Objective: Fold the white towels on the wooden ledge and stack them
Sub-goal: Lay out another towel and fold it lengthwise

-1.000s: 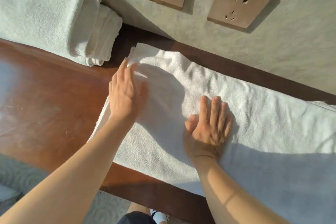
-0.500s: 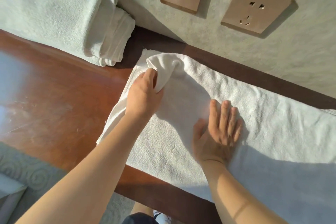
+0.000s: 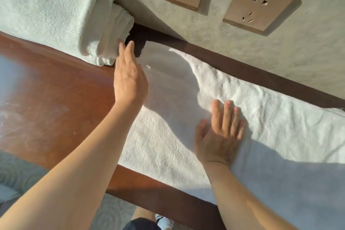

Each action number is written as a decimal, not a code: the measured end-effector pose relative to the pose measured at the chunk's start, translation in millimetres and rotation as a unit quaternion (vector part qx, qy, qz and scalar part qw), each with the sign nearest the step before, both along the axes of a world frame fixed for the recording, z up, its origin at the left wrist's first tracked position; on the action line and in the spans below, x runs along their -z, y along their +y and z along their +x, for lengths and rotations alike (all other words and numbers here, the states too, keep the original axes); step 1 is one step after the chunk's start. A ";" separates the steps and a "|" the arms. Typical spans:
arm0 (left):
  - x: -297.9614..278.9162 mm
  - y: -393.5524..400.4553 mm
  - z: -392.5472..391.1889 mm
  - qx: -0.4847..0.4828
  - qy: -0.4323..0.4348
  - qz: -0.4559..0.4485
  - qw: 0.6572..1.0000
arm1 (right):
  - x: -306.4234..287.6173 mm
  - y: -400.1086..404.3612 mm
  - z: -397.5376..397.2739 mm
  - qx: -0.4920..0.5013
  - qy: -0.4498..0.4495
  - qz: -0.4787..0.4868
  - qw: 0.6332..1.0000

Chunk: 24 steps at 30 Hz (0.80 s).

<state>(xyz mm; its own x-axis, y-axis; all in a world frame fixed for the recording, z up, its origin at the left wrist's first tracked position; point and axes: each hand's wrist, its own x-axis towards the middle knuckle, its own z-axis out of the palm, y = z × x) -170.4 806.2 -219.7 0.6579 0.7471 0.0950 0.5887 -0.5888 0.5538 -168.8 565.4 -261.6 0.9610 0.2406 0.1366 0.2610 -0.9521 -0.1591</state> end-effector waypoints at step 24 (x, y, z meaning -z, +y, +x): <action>18.6 -55.9 27.4 0.260 0.136 0.081 0.952 | -7.1 -0.6 -1.0 -0.005 0.050 0.069 0.996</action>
